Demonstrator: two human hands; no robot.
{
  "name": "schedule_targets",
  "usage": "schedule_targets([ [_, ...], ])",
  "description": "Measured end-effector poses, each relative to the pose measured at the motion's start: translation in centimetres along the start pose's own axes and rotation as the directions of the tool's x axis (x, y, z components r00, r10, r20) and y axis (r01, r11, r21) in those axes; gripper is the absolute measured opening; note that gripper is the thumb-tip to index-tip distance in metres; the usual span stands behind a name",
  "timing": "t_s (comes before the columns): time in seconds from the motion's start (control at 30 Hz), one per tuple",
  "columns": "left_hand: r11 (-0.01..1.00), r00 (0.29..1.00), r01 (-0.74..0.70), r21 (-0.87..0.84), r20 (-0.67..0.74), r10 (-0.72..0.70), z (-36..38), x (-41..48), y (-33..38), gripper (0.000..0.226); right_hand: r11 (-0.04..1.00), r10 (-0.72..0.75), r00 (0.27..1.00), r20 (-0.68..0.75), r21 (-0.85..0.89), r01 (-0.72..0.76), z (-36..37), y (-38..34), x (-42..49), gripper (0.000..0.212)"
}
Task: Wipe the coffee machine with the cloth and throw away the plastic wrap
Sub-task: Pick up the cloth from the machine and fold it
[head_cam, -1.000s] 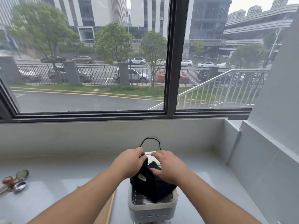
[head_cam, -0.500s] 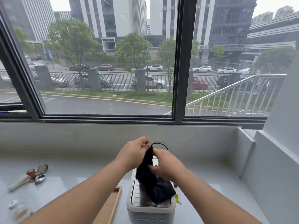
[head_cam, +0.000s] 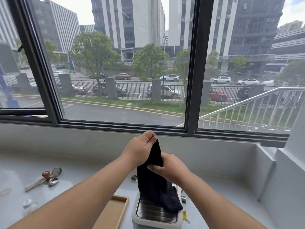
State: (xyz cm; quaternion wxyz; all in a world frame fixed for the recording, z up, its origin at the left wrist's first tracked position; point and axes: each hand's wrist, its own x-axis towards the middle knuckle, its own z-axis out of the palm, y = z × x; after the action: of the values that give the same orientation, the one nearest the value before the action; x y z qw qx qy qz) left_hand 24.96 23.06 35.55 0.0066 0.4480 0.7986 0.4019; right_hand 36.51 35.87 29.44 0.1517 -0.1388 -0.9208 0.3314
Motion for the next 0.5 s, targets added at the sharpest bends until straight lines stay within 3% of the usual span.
schedule_targets([
  [0.3,0.999,0.997,-0.047,0.001,-0.064,0.047,-0.6,1.8,-0.7,0.021,0.997,0.076,0.988,0.136,0.016,-0.079,-0.5,0.3,0.3,0.009],
  [0.5,0.998,0.997,-0.055,-0.007,-0.055,0.054,-1.2,2.7,-2.5,0.022,0.985,0.169,0.973,0.159,-0.005,-0.170,-0.4,-0.2,0.7,0.021],
])
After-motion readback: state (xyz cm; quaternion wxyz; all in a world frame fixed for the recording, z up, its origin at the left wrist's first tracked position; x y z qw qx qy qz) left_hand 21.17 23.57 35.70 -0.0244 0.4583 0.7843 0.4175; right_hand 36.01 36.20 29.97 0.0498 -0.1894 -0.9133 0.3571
